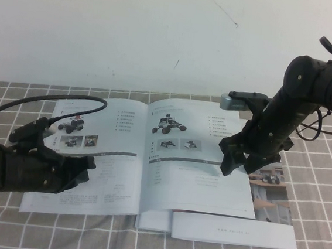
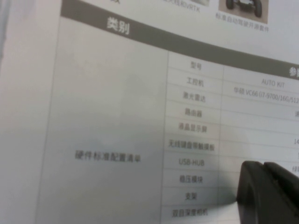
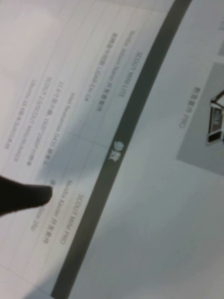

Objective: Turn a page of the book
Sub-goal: Open the closed book

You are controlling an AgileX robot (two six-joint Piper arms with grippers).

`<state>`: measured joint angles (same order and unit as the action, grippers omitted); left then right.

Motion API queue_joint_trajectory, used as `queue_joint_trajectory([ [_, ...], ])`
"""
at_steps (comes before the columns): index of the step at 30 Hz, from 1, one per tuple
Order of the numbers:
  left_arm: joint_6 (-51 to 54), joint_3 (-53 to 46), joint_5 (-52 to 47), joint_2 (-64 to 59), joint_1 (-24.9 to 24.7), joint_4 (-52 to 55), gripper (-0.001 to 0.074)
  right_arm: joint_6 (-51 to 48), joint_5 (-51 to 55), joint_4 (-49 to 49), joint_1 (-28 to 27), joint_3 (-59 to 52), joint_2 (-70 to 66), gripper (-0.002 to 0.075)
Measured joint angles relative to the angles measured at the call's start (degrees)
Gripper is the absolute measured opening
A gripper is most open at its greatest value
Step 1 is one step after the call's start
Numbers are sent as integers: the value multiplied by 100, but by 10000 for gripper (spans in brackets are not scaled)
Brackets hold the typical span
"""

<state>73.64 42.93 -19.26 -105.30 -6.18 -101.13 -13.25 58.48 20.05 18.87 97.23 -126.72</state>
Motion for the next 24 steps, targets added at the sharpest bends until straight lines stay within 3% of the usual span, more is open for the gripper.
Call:
queue_joint_trajectory([
  [13,33,0,-13,0,0,0,-2,51,156,-435,-10,0,0,472],
  [24,46,0,-15,0,0,0,-2,-339,83,534,-10,0,0,473],
])
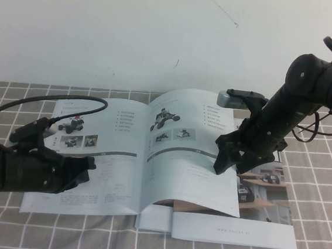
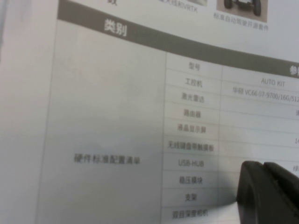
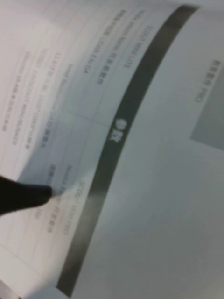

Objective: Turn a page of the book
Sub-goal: Open the closed book

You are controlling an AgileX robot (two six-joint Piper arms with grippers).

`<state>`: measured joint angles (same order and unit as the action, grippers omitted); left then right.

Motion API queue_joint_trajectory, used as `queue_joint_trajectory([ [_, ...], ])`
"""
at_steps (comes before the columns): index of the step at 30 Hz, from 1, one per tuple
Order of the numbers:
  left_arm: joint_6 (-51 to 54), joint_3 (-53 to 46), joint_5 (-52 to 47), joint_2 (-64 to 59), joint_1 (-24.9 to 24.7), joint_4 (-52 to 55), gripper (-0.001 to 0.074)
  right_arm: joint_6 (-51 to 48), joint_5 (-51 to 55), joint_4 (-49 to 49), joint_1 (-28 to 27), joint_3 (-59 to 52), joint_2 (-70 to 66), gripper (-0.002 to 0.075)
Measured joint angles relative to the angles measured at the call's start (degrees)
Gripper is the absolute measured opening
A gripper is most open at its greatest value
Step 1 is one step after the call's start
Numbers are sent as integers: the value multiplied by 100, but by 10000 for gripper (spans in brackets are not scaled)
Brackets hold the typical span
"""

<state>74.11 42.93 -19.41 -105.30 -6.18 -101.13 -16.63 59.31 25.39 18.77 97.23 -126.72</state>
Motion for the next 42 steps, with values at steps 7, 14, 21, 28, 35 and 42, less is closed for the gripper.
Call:
queue_joint_trajectory([
  [7,0,0,-9,0,0,0,-2,-144,-68,136,0,0,187,473],
  [14,0,0,-9,0,0,0,-2,-608,-104,919,0,0,326,472],
  [21,0,0,-9,0,0,0,-2,-783,-93,1342,0,0,469,472],
  [28,-2,0,-20,0,0,0,-2,-797,101,1396,0,402,651,472],
  [35,21,0,-82,0,0,0,-2,-797,270,1407,0,732,662,472],
  [42,21,-21,-235,-10,0,34,-2,-797,294,1407,0,742,662,472],
])
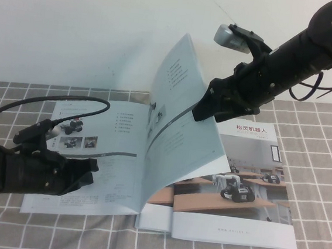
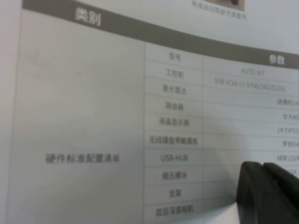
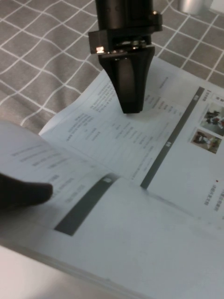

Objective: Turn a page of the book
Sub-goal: Open the closed book

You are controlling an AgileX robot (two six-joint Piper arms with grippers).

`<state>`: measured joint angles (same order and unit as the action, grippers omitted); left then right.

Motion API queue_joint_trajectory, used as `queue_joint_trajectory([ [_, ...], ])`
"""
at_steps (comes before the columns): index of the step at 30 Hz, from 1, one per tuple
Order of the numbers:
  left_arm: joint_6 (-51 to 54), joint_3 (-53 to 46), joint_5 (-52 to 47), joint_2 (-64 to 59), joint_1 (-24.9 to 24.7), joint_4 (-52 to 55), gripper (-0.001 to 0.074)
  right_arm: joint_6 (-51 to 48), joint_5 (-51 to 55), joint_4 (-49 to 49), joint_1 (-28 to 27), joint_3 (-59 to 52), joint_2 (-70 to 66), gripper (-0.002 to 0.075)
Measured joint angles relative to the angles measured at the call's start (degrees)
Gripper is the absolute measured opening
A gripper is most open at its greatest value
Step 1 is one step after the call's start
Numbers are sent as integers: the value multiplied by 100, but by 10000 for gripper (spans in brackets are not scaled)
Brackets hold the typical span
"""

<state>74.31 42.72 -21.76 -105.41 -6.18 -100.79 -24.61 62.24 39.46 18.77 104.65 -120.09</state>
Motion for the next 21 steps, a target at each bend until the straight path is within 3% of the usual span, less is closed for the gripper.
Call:
queue_joint_trajectory([
  [10,0,0,-43,0,0,0,-2,0,84,-21,0,0,0,472],
  [21,10,0,-43,0,0,0,-2,89,205,-868,0,0,32,471],
])
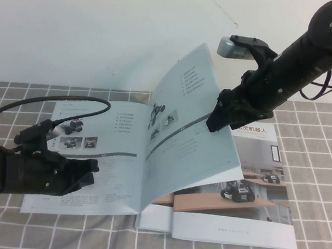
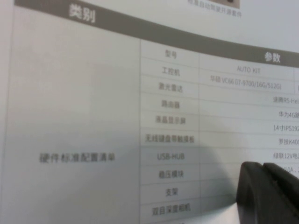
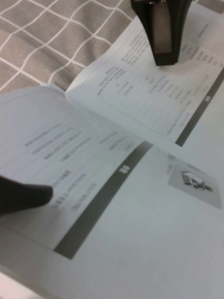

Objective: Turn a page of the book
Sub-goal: Open the closed book

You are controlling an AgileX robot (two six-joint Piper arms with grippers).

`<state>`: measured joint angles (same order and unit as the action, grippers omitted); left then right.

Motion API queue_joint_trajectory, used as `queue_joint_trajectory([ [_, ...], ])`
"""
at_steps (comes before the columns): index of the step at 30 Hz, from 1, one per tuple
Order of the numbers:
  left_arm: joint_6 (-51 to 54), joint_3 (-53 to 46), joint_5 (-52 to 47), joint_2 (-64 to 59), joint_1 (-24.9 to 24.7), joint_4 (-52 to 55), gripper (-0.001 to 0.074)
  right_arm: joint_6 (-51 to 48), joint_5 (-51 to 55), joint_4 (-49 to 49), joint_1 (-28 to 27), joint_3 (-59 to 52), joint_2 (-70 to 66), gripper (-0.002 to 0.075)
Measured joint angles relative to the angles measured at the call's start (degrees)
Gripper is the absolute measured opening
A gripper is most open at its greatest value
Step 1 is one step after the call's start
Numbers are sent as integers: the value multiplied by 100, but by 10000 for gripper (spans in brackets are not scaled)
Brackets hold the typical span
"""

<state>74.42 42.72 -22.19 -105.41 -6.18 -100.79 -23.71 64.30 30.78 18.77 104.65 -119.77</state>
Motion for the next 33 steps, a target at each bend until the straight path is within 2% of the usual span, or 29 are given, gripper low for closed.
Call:
queue_joint_trajectory([
  [7,0,0,0,0,0,0,-2,0,0,-86,0,0,0,471],
  [16,0,0,-11,0,0,0,-2,398,237,-1070,0,410,0,471],
  [22,0,0,-22,-8,0,0,-2,618,259,-1099,0,398,-73,471],
  [33,38,0,-22,-12,0,0,-2,1179,134,-1194,-10,222,-1061,470],
])
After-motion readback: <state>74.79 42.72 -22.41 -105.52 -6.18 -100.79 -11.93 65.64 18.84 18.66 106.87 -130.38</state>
